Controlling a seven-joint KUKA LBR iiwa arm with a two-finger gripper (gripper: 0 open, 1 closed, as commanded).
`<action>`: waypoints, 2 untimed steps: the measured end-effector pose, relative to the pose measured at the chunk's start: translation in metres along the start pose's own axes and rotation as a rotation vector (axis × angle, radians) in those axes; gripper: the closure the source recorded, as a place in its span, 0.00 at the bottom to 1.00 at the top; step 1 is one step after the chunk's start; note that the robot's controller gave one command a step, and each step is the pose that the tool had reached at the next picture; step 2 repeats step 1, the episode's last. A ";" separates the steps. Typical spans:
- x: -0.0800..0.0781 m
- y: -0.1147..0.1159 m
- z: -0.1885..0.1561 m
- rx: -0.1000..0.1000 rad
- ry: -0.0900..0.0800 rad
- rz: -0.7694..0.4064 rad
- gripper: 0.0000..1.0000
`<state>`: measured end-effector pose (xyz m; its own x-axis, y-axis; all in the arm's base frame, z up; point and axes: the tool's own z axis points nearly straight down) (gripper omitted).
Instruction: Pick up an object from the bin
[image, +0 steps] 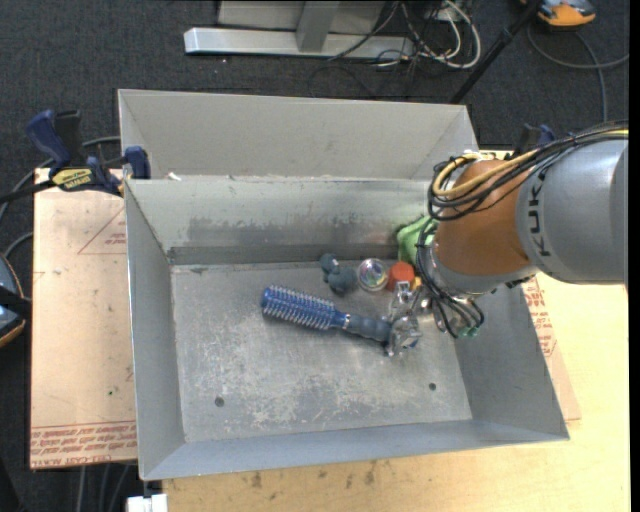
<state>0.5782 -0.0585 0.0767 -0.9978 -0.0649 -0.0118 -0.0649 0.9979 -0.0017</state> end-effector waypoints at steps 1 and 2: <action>-0.030 -0.001 -0.130 -0.001 0.002 -0.206 1.00; -0.030 -0.001 -0.130 -0.001 0.002 -0.206 1.00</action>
Offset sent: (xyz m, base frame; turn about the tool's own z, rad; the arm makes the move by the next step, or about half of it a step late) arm 0.0262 0.0000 0.1265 -0.2066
